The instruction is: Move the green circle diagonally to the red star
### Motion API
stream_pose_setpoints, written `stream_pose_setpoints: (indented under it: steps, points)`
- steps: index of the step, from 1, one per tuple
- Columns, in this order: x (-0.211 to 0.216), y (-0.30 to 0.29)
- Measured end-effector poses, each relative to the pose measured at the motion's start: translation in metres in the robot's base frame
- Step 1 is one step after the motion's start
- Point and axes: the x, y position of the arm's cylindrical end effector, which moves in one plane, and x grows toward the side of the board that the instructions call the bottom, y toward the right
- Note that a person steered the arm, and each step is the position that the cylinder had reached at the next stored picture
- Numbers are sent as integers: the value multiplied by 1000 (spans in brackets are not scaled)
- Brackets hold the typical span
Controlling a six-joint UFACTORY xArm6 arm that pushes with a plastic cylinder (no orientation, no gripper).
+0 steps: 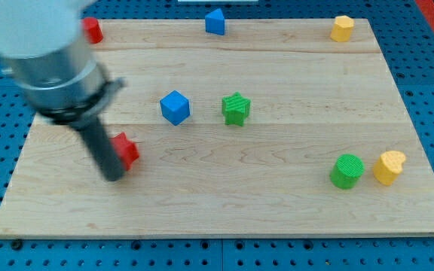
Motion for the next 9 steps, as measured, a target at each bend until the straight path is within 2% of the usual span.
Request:
stream_pose_setpoints:
  steps: [1,2,3,4,5,7,8,9]
  points:
    - [-68,69]
    - [-39,166]
    - [-36,280]
    - [-35,332]
    - [-2,320]
    - [12,217]
    - [44,275]
    - [47,230]
